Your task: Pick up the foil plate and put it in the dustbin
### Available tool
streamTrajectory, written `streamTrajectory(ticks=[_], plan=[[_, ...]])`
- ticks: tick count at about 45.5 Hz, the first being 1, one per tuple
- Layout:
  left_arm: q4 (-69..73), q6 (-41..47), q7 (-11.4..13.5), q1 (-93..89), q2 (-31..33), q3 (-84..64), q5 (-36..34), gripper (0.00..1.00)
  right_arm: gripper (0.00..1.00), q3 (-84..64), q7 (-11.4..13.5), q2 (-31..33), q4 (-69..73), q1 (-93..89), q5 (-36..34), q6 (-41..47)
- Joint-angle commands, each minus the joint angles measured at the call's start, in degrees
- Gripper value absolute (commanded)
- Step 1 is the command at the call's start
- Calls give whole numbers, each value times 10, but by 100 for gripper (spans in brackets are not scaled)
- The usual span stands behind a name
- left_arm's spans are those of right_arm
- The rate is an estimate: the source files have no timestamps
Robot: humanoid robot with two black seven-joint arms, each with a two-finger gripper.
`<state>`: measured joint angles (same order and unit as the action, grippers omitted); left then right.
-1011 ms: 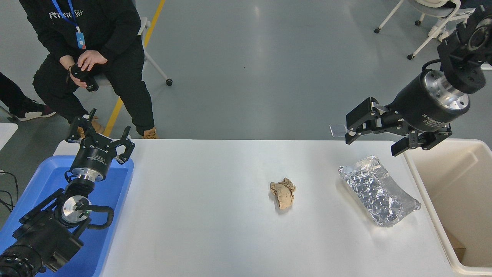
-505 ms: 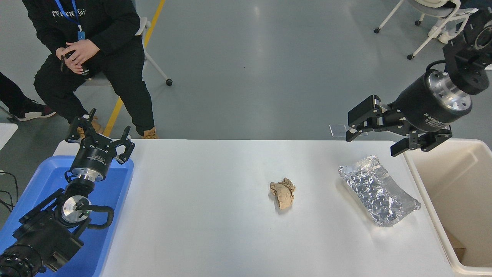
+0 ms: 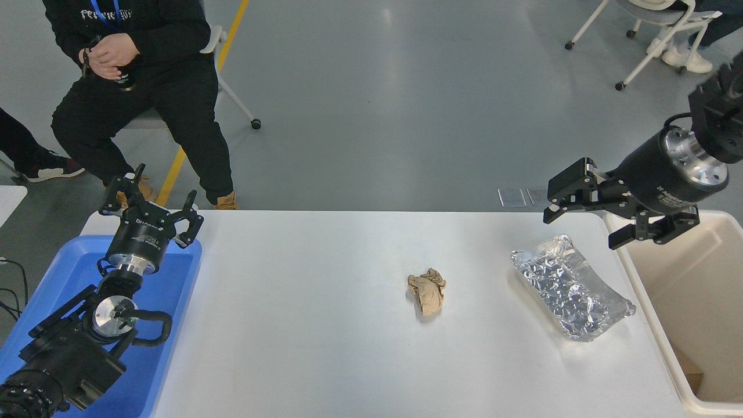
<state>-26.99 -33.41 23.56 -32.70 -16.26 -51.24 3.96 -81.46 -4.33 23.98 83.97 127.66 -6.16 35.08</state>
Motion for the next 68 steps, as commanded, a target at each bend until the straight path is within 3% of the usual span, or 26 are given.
streamTrajectory(ticks=[1,14,22,29,48,68], plan=[[0,-1,0,0,0,0,0,99,100,-26,0,39,-24,-57,-4,-88],[0,0,0,0,0,0,0,99,100,-27,2,99,-28,-130,-19,-171],[0,-1,0,0,0,0,0,99,100,-22,1,107,-28,-198,-105,-236],[-1,-1,0,0,0,0,0,99,100,16,1,106,-28,-269,-139,-316],[0,-1,0,0,0,0,0,99,100,196,0,102,-48,-478,-155,-483],[0,-1,0,-1,0,0,0,99,99,267,0,81,-115,-569,-155,-541]])
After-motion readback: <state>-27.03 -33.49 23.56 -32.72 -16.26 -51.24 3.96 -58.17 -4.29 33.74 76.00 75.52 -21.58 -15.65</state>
